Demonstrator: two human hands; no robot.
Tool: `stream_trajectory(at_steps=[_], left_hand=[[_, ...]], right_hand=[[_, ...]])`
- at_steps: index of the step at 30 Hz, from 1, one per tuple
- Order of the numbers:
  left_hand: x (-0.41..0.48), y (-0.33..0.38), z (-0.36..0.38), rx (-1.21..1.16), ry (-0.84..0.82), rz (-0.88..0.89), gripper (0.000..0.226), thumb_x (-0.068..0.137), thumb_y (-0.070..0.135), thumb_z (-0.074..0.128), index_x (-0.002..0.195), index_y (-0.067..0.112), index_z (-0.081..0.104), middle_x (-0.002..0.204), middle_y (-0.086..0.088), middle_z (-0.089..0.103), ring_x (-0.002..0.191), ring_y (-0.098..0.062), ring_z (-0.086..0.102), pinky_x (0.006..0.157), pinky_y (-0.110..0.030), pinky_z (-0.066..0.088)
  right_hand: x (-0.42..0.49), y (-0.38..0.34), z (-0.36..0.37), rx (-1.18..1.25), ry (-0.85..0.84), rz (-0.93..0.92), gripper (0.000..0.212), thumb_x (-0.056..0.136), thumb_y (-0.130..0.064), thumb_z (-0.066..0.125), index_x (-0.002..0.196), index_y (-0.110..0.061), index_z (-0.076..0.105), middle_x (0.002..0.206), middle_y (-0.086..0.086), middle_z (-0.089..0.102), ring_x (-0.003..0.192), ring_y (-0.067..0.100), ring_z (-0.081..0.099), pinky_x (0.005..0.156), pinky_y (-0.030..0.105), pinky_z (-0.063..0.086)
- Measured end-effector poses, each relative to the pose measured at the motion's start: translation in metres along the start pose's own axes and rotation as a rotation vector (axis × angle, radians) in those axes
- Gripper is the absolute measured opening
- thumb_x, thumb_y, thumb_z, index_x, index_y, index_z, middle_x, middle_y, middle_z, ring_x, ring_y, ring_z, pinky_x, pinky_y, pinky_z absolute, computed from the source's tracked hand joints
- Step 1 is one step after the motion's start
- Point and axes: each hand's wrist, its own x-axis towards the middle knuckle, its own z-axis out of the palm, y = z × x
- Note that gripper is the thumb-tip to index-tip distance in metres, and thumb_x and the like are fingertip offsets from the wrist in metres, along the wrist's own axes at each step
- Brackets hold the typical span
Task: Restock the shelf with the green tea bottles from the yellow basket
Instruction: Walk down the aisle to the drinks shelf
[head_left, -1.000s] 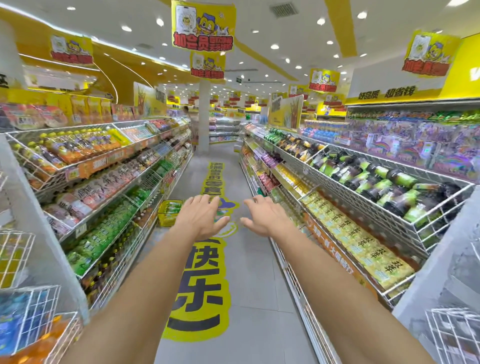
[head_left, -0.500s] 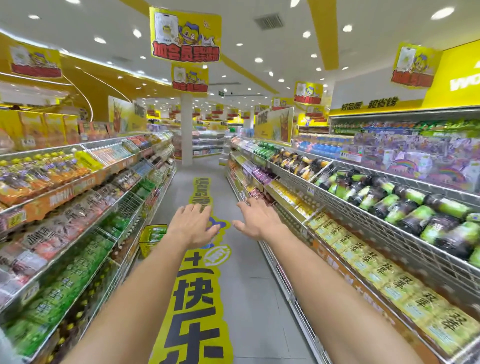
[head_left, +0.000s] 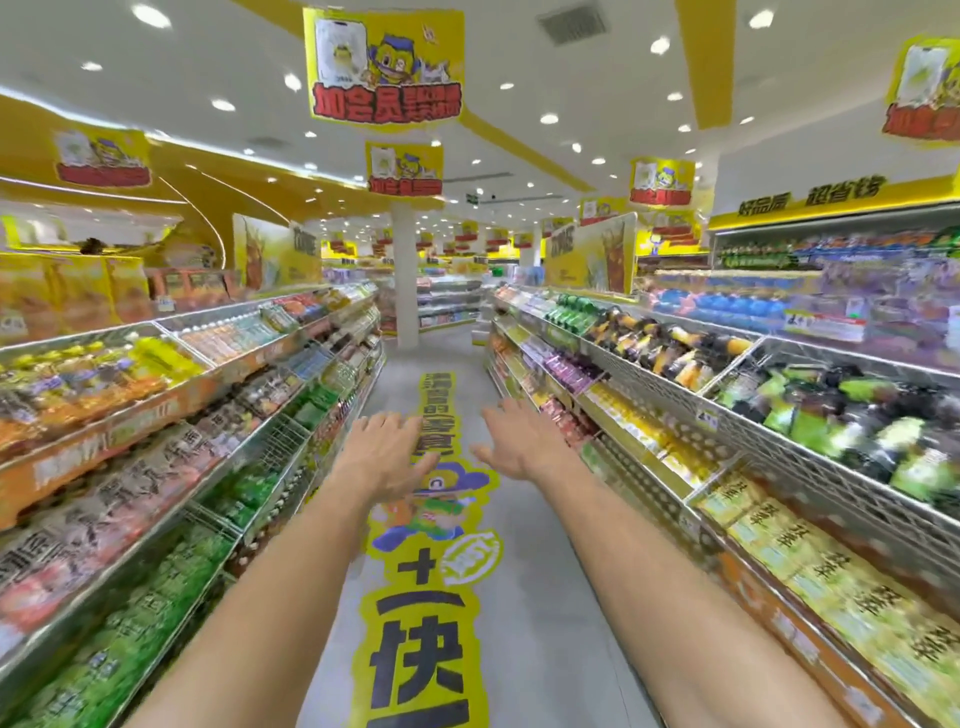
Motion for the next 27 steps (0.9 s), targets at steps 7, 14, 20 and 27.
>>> stream_trajectory(at_steps=[7, 14, 20, 27], left_hand=[[0.126, -0.013, 0.048, -0.027, 0.011, -0.025, 0.087, 0.082, 0.073, 0.015, 0.143, 0.017, 0.044, 0.13, -0.013, 0.059, 0.123, -0.034, 0.054, 0.101, -0.046, 0.042], [0.223, -0.015, 0.127, -0.032, -0.021, -0.031, 0.079, 0.087, 0.071, 0.018, 0.141, 0.018, 0.039, 0.13, -0.012, 0.058, 0.121, -0.035, 0.053, 0.1, -0.047, 0.042], [0.322, -0.023, 0.188, -0.037, 0.0, 0.012, 0.066, 0.096, 0.066, 0.034, 0.143, 0.021, 0.039, 0.131, -0.009, 0.058, 0.124, -0.031, 0.054, 0.099, -0.044, 0.042], [0.475, -0.07, 0.249, -0.064, 0.008, 0.02, 0.068, 0.095, 0.066, 0.036, 0.141, 0.017, 0.042, 0.132, -0.014, 0.058, 0.12, -0.036, 0.056, 0.099, -0.047, 0.044]], right_hand=[[0.126, 0.04, 0.045, -0.011, -0.016, -0.039, 0.066, 0.099, -0.058, 0.047, 0.152, -0.02, 0.037, 0.152, 0.014, 0.043, 0.14, 0.038, 0.038, 0.109, 0.051, 0.04], [0.212, 0.089, 0.107, 0.016, -0.044, -0.052, 0.059, 0.099, -0.054, 0.051, 0.146, -0.019, 0.043, 0.147, 0.011, 0.044, 0.135, 0.034, 0.042, 0.104, 0.049, 0.043], [0.305, 0.124, 0.155, 0.013, -0.074, -0.028, 0.06, 0.1, -0.052, 0.051, 0.148, -0.017, 0.042, 0.149, 0.013, 0.043, 0.138, 0.035, 0.04, 0.105, 0.051, 0.043], [0.454, 0.151, 0.197, -0.01, -0.063, -0.009, 0.061, 0.099, -0.055, 0.051, 0.147, -0.018, 0.044, 0.146, 0.012, 0.046, 0.137, 0.034, 0.042, 0.102, 0.051, 0.044]])
